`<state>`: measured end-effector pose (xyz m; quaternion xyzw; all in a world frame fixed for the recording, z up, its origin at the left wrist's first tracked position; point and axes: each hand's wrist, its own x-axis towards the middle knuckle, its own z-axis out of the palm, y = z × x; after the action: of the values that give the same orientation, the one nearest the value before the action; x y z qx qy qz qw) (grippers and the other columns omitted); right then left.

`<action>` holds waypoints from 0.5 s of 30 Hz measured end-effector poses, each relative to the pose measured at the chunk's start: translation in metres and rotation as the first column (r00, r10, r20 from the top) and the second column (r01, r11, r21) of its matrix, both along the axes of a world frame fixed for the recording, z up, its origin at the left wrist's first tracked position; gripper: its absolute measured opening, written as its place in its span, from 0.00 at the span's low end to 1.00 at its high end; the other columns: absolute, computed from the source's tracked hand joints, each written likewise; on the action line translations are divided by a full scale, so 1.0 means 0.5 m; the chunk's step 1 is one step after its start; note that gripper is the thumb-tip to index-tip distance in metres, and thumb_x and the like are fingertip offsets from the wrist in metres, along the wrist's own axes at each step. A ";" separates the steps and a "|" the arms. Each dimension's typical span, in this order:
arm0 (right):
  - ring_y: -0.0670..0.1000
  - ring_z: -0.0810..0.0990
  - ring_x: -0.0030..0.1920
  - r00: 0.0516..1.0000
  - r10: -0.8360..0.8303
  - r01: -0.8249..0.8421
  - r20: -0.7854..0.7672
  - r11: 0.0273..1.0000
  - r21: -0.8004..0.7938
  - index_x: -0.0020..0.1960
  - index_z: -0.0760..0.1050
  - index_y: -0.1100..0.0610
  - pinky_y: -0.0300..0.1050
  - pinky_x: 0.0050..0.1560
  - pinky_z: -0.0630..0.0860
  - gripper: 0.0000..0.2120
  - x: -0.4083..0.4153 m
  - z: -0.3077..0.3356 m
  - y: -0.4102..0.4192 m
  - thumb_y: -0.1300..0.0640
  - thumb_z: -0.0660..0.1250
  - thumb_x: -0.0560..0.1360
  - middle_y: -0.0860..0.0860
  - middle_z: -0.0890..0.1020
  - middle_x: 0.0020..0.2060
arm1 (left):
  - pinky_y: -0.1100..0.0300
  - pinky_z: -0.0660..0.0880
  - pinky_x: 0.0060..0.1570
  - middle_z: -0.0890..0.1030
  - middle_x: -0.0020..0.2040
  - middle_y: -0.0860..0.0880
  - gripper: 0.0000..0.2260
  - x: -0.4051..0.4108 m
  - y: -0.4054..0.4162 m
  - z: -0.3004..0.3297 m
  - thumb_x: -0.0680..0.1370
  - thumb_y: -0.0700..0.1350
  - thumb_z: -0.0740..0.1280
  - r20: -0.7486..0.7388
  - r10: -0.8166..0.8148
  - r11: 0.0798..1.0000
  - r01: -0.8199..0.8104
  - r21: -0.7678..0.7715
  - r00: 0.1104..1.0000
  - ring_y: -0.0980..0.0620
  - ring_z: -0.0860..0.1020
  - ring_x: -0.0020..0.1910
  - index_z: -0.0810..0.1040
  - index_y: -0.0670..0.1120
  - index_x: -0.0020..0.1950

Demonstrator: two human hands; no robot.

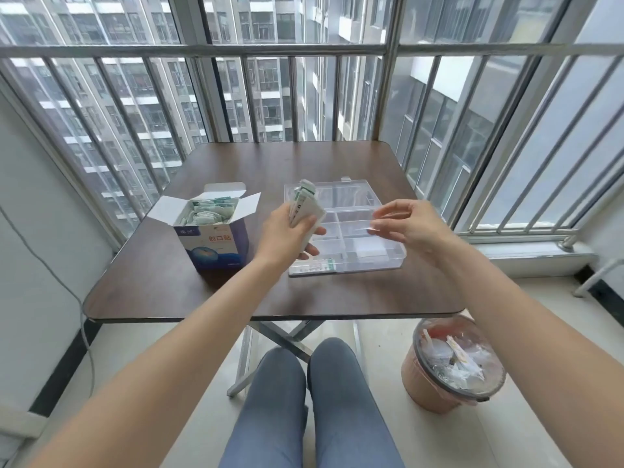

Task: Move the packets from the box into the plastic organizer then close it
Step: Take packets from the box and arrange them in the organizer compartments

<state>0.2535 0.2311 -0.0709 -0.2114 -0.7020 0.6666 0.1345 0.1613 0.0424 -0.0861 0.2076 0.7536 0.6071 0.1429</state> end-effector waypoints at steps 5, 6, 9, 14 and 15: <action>0.50 0.84 0.38 0.968 0.036 -0.135 0.250 0.911 0.389 0.47 0.80 0.65 0.34 0.42 0.80 0.06 0.006 -0.006 0.031 0.70 0.71 0.70 0.60 0.83 0.39 | 0.65 0.72 0.22 0.83 0.43 0.48 0.05 0.003 0.019 -0.002 0.80 0.41 0.62 -0.012 0.002 0.999 -0.003 -0.053 1.000 0.54 0.77 0.24 0.72 0.44 0.55; 0.49 0.84 0.38 0.955 0.027 -0.165 0.295 0.875 0.456 0.45 0.81 0.63 0.34 0.42 0.80 0.05 0.003 -0.009 0.033 0.69 0.71 0.70 0.58 0.84 0.37 | 0.65 0.72 0.22 0.83 0.43 0.48 0.06 0.002 0.021 -0.002 0.79 0.41 0.62 -0.016 0.007 0.998 -0.008 -0.067 1.000 0.54 0.77 0.24 0.72 0.44 0.55; 0.45 0.82 0.33 0.934 -0.010 -0.218 0.357 0.776 0.592 0.42 0.82 0.60 0.31 0.38 0.76 0.05 -0.007 -0.017 0.024 0.68 0.72 0.68 0.53 0.82 0.31 | 0.65 0.73 0.23 0.83 0.42 0.49 0.05 0.002 0.026 -0.004 0.79 0.42 0.63 -0.026 0.011 0.996 -0.013 -0.083 1.000 0.54 0.77 0.23 0.73 0.45 0.54; 0.54 0.81 0.36 0.920 -0.065 -0.256 0.385 0.643 0.722 0.42 0.82 0.59 0.37 0.36 0.74 0.08 -0.019 -0.031 0.013 0.70 0.69 0.68 0.53 0.79 0.33 | 0.64 0.74 0.24 0.84 0.41 0.50 0.05 0.006 0.025 -0.003 0.78 0.44 0.64 -0.044 0.017 0.994 -0.021 -0.104 0.999 0.52 0.78 0.25 0.74 0.45 0.52; 0.56 0.81 0.38 0.920 -0.075 -0.255 0.385 0.630 0.734 0.41 0.82 0.59 0.39 0.37 0.73 0.09 -0.019 -0.032 0.013 0.70 0.68 0.68 0.54 0.79 0.35 | 0.64 0.74 0.24 0.84 0.41 0.50 0.05 0.006 0.024 -0.002 0.78 0.44 0.64 -0.048 0.018 0.994 -0.023 -0.106 0.999 0.52 0.78 0.25 0.74 0.45 0.52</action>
<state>0.2439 0.2378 -0.0869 -0.2219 -0.9406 0.2538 0.0391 0.1644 0.0546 -0.0870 0.2062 0.7901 0.5625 0.1297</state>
